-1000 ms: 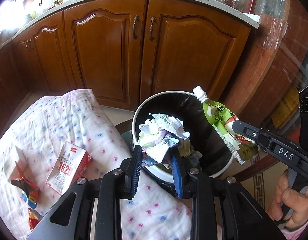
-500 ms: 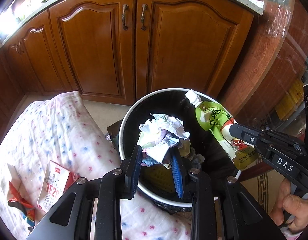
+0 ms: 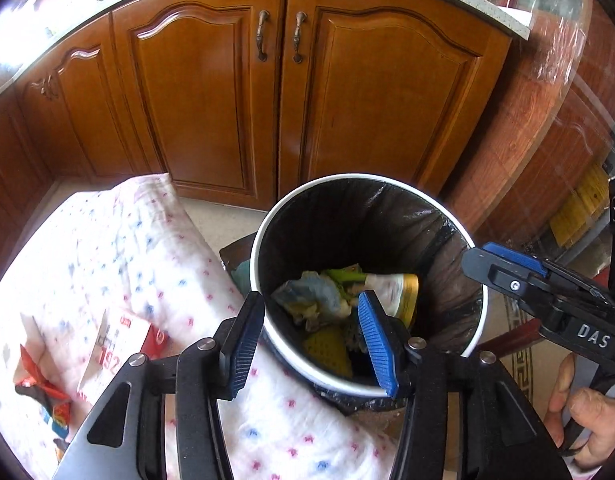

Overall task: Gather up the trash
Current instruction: 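Move both tools back from the bin to the table trash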

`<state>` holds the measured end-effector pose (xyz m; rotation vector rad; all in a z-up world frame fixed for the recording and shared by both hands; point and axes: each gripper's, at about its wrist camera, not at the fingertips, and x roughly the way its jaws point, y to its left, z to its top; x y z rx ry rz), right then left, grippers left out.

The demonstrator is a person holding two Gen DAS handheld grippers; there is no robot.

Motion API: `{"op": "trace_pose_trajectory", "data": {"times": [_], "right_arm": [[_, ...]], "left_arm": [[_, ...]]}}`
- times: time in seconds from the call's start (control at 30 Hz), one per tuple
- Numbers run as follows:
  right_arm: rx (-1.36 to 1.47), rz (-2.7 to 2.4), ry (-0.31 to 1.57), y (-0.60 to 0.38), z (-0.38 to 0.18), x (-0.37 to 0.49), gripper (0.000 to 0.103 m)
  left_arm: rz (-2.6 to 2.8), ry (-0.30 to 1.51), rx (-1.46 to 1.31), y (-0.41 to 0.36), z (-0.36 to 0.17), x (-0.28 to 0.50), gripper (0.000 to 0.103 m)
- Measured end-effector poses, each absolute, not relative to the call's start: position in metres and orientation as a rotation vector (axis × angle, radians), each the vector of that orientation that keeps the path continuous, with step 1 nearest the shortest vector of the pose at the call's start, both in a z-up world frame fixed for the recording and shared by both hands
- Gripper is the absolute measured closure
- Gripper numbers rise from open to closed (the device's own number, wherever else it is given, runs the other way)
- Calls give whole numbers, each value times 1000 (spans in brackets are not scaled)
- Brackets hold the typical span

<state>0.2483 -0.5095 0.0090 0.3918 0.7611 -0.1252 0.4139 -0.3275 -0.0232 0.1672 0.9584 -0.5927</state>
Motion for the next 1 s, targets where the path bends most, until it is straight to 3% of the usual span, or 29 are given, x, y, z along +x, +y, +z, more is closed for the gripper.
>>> {"op": "trace_pose_trajectory", "data": {"times": [0.07,0.17,0.27,1.0], "right_arm": [[400,-115,740,-505,10,242,34],[407,-96,696,-494,12,229,20],[418,-87,662,-482,12,217,12],[454,25,671,-380,-21,180,8]], "left_arm": [[-581,959,137,-315,-23,407,54],[-563,959,80,-291,-26,393,52],[-540,951,33,-267,-28,375,51],[-356,867,-154,-105,-11,266,51]]}}
